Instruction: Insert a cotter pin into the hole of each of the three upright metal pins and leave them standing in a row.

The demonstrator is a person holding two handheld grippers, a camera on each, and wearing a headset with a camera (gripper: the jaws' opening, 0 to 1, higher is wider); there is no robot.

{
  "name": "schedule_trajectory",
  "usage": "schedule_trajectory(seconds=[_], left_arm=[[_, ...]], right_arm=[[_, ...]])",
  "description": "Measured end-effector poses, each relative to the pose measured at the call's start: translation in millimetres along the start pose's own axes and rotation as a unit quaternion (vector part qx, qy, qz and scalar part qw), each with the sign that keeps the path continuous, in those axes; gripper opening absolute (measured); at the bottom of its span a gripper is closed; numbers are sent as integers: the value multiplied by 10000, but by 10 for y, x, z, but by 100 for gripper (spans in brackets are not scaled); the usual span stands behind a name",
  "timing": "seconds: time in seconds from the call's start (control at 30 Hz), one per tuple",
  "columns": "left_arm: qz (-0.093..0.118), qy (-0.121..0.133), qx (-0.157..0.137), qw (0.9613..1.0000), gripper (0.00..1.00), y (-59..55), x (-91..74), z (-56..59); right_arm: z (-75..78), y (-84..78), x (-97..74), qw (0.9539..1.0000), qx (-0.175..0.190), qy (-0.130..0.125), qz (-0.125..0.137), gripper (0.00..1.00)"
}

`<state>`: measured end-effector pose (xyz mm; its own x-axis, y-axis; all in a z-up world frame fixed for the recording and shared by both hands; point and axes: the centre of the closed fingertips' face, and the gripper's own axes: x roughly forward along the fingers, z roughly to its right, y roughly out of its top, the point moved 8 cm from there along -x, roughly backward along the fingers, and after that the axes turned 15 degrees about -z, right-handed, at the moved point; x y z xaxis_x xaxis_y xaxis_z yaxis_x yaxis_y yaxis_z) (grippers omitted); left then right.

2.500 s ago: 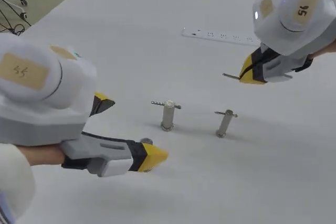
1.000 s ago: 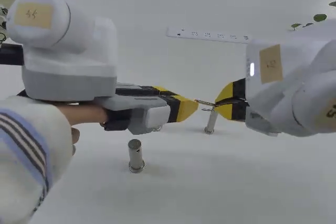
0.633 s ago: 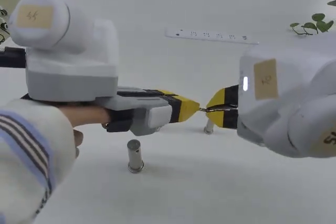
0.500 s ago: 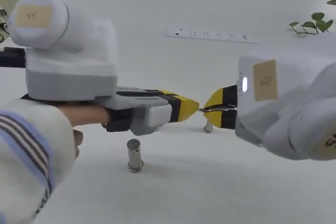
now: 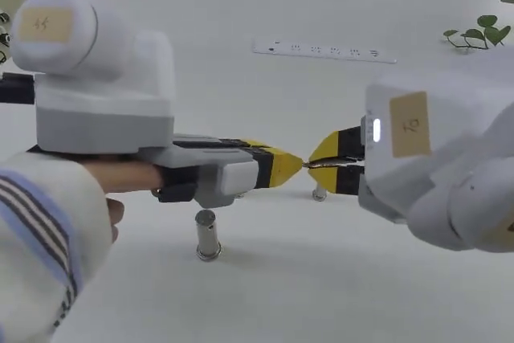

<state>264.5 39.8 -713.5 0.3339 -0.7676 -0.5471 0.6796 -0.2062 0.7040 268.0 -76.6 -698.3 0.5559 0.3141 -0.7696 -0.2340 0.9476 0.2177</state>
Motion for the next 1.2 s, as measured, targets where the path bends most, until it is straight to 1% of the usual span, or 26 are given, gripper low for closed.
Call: schedule_trajectory(seconds=[0.07, 0.13, 0.3, 0.4, 0.7, 0.77, 0.83, 0.87, 0.97, 1.07, 1.1, 1.13, 1.17, 1.2], left_arm=[[-7, -20, 10, 10000, 4, -6, 4, -1], [11, -47, -35, 10000, 4, -8, 8, 2], [-32, -61, -93, 9999, 2, -19, 20, 3], [19, -92, -167, 9998, 2, -18, 27, 8], [2, -192, -307, 9993, 2, -24, 26, 11], [-15, -241, -230, 9994, 2, -24, 10, 16], [-4, -253, -414, 9988, 1, -17, 4, 6], [13, -307, -680, 9972, 1, -14, 1, 15], [75, -299, -721, 9969, 1, 3, -16, 12], [101, -440, -1193, 9918, 1, 16, -34, 21], [57, -542, -1534, 9867, 1, 13, -39, 17], [84, -558, -1589, 9857, 0, 15, -41, 7], [159, -500, -1394, 9888, 0, 21, -44, -7], [164, -460, -1276, 9906, 0, 23, -43, 0]], right_arm=[[-7, -4, 2, 10000, -1, 40, -15, 3], [-6, -12, 5, 10000, -3, 33, 6, 3], [2, -28, -1, 10000, -12, 31, 3, 3], [2, -40, 1, 10000, -58, 49, -8, 3], [7, -39, -11, 9999, -125, 47, -5, 3], [6, -31, -19, 9999, -118, 52, 24, 3], [8, -27, -26, 9999, -118, 32, 22, 3], [11, -24, -28, 9999, -121, 18, 21, 3], [27, -19, -43, 9999, -100, -9, 46, 3], [44, -14, -63, 9999, -114, -27, 77, 3], [46, -11, -69, 9999, -126, -21, 84, 3], [46, -9, -73, 9999, -130, -19, 89, 3], [48, -7, -73, 9998, -162, -24, 92, 3], [51, -6, -74, 9998, -188, -26, 92, 3]])
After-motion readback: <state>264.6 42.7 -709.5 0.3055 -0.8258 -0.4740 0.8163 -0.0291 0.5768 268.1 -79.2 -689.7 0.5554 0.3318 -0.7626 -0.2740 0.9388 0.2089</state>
